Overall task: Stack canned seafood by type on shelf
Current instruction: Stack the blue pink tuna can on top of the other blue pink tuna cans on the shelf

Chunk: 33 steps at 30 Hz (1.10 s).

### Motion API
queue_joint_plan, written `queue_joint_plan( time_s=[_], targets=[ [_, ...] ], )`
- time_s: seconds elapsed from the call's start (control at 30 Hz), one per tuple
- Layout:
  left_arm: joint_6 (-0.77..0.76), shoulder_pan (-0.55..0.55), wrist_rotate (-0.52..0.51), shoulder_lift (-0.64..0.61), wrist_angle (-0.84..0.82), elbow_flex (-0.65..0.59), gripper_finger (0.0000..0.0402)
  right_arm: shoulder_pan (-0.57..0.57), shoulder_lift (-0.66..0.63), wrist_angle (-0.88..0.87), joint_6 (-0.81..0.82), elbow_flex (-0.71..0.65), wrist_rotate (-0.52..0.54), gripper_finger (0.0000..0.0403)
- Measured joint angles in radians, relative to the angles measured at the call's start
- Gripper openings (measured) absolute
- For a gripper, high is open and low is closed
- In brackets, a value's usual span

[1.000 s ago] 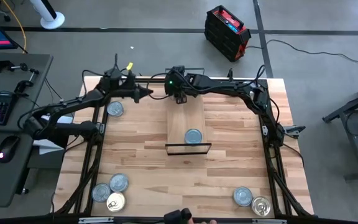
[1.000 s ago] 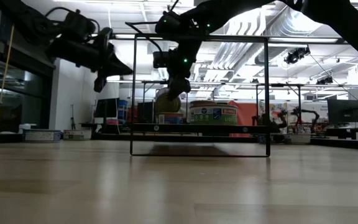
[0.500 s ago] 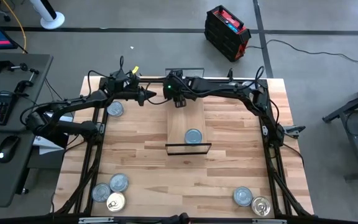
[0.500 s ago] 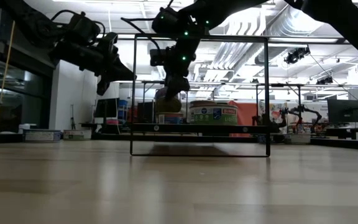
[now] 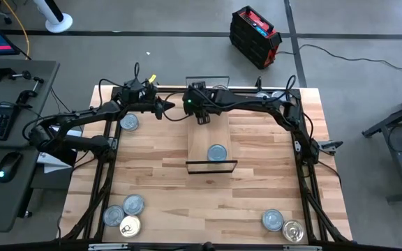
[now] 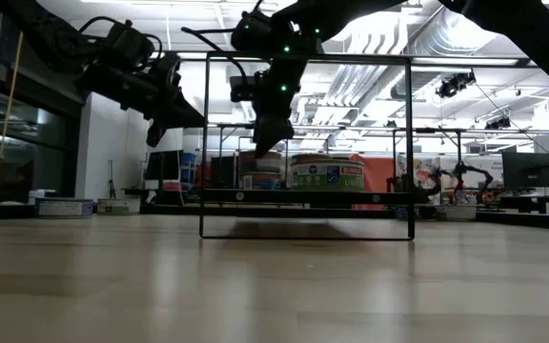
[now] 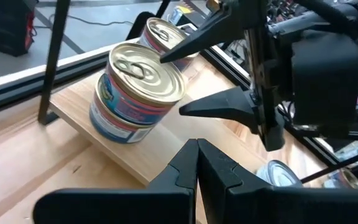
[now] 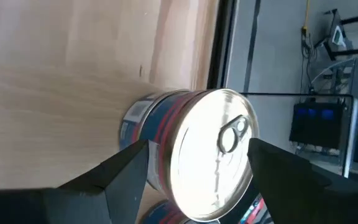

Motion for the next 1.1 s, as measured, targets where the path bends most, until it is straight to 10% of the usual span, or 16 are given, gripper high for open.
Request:
queue_joint_plan(
  time_s=[0.5, 1.1],
  targets=[
    [0.006, -0.005, 0.247, -0.055, -0.026, 0.000, 0.0000, 0.021, -0.030, -0.054, 0.048, 0.089, -0.077, 0.0264],
    [-0.166, -0.238, 0.108, -0.253, 0.067, -0.097, 0.0000, 0.037, -0.031, -0.686, 0.485, 0.367, -0.576, 0.0264]
  ],
)
